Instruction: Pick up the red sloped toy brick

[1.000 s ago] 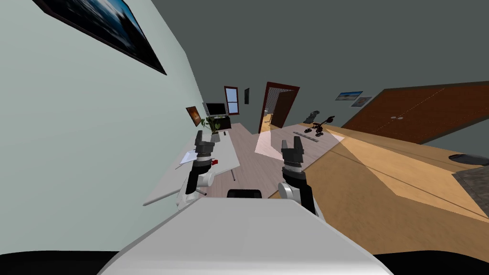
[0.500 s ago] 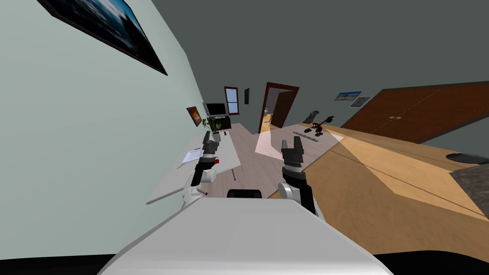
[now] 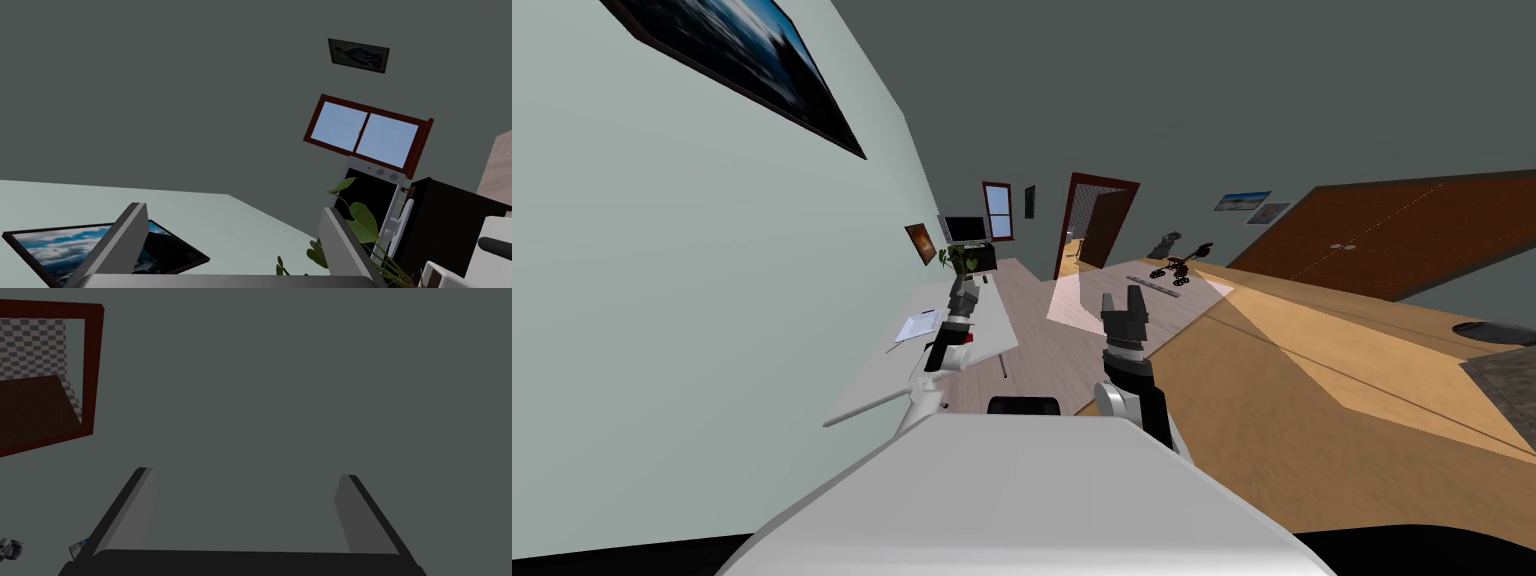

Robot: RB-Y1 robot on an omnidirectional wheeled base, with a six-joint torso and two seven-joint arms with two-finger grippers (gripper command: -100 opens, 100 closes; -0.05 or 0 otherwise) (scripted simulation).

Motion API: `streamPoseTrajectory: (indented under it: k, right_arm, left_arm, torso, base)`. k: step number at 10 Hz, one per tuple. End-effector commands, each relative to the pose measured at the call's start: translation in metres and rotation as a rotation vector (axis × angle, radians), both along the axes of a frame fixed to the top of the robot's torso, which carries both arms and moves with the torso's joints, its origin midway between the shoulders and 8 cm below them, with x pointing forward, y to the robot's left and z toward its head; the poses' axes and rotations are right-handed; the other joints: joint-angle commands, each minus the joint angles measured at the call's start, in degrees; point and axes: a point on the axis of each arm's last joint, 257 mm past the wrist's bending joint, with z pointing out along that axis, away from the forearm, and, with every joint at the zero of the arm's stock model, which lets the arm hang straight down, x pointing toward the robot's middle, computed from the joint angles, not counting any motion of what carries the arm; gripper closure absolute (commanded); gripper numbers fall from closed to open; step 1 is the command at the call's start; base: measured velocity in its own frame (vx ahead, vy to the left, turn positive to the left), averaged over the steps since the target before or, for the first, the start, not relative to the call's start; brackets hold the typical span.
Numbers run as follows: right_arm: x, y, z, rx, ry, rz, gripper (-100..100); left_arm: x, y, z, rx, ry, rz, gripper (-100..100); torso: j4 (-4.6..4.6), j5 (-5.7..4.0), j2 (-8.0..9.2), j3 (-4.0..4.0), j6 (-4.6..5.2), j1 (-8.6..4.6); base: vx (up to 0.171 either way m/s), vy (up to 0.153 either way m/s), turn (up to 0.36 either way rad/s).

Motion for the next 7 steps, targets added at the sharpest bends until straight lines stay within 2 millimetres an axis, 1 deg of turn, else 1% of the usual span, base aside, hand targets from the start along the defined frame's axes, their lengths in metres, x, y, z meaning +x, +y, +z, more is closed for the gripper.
streamPoseTrajectory:
  k: [1, 2, 3, 4, 5, 6, 7]
  right_arm:
    - [0.000, 0.000, 0.000, 0.000, 0.000, 0.000, 0]
    - [0.000, 0.000, 0.000, 0.000, 0.000, 0.000, 0]
    - [0.000, 0.000, 0.000, 0.000, 0.000, 0.000, 0]
    - [0.000, 0.000, 0.000, 0.000, 0.000, 0.000, 0]
    - [0.000, 0.000, 0.000, 0.000, 0.000, 0.000, 0]
    - [0.000, 0.000, 0.000, 0.000, 0.000, 0.000, 0]
    - [0.000, 0.000, 0.000, 0.000, 0.000, 0.000, 0]
  left_arm:
    - [0.011, -0.002, -0.013, -0.002, 0.039, -0.007, -100]
    - [0.028, -0.007, -0.023, -0.005, 0.082, -0.024, -100]
    - [0.030, -0.007, -0.028, -0.005, 0.095, -0.022, -100]
    - [0.048, -0.012, -0.040, -0.008, 0.145, -0.038, -100]
    - [0.049, -0.012, -0.045, -0.008, 0.157, -0.036, -100]
    - [0.064, -0.017, -0.054, -0.012, 0.197, -0.052, -100]
    - [0.068, -0.017, -0.063, -0.011, 0.223, -0.049, -100]
  torso:
    - [0.00, 0.00, 0.00, 0.00, 0.00, 0.00]
    - [0.00, 0.00, 0.01, 0.00, 0.00, -0.01]
    - [0.00, 0.00, 0.01, 0.01, 0.00, -0.02]
    - [0.00, 0.00, 0.02, 0.01, -0.01, -0.05]
    - [0.00, 0.00, 0.01, 0.00, -0.01, -0.03]
    - [0.00, -0.01, 0.01, 0.00, -0.01, -0.05]
    - [0.00, -0.01, -0.01, -0.01, -0.01, -0.04]
  base:
    - [0.002, 0.040, 0.003]
    - [-0.006, 0.039, 0.024]
    - [-0.001, 0.031, 0.006]
    - [0.002, 0.037, 0.031]
    - [0.007, 0.030, 0.011]
    - [0.008, 0.032, 0.027]
    - [0.003, 0.027, 0.020]
